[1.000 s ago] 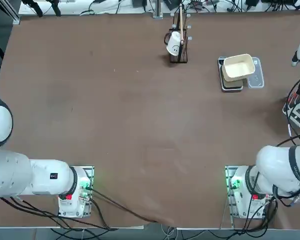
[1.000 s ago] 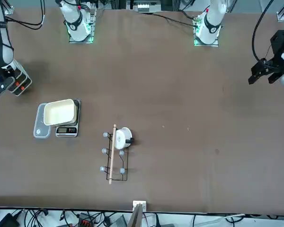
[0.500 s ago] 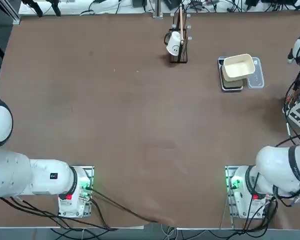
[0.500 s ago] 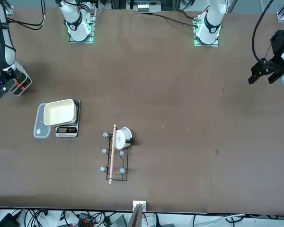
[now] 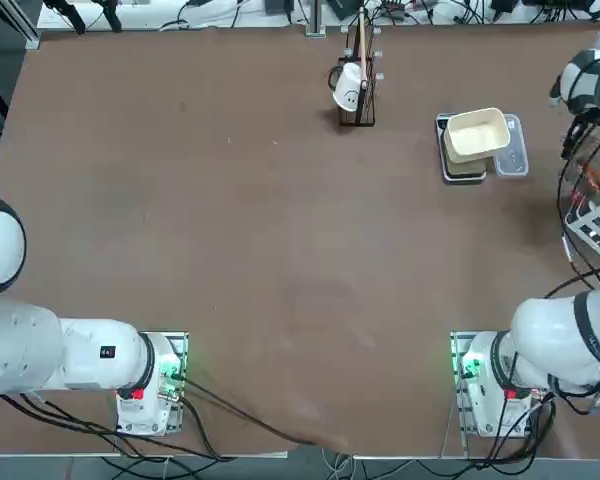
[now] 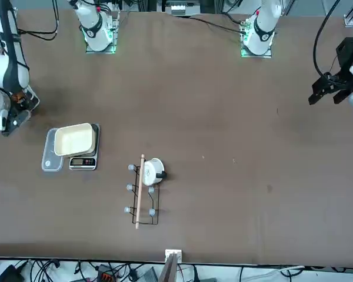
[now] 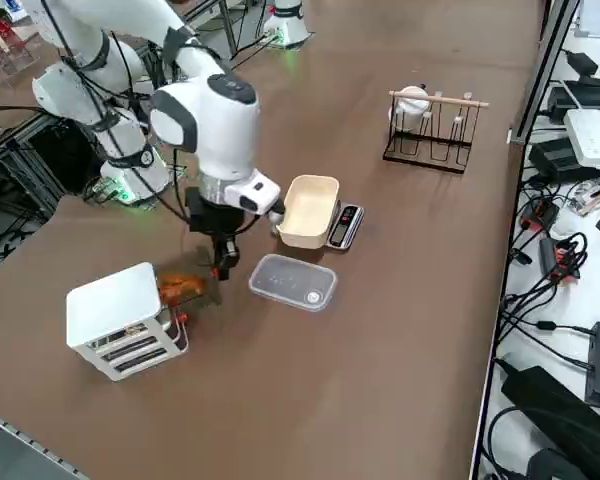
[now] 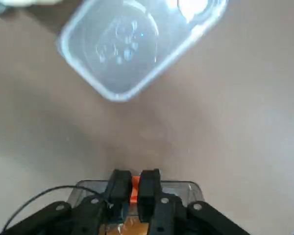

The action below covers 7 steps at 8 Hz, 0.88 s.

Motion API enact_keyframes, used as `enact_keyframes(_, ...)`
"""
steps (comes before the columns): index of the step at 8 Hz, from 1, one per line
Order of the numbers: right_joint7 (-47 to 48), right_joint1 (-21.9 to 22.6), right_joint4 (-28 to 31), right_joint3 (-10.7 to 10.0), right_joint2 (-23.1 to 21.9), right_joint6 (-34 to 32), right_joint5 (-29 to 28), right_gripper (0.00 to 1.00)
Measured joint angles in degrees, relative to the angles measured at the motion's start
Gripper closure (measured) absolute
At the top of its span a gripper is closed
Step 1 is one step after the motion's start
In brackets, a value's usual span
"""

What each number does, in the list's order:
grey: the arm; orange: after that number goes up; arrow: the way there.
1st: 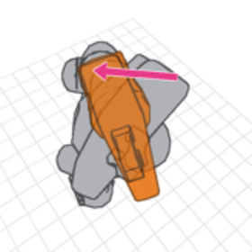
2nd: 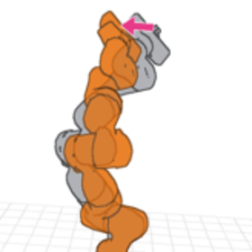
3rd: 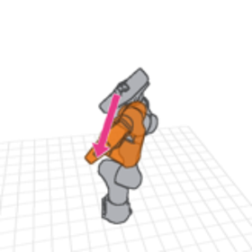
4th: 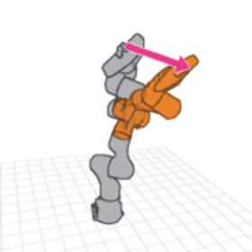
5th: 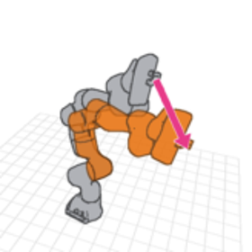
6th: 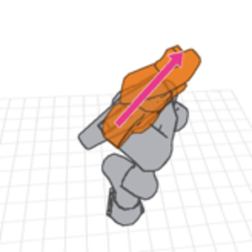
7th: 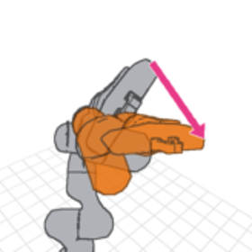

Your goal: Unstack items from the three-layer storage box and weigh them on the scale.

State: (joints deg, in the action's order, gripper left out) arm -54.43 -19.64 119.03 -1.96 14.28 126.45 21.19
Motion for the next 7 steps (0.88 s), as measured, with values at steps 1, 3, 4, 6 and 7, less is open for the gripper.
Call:
enact_keyframes(1, 0.3, 0.3, -0.5, -0.1, 0.7, -0.4, 0.0, 0.89)
enact_keyframes(3, 0.3, 0.3, -1.0, -0.3, 1.0, -0.4, -0.1, 0.83)
enact_keyframes(4, 0.3, 0.3, -1.2, -0.3, 1.1, -0.4, -0.2, 0.63)
enact_keyframes(6, 0.3, 0.5, -4.5, -0.3, 1.0, -4.4, -1.8, 0.25)
enact_keyframes(7, 0.4, 1.0, -9.1, -0.2, 0.8, -11.0, -5.6, 0.04)
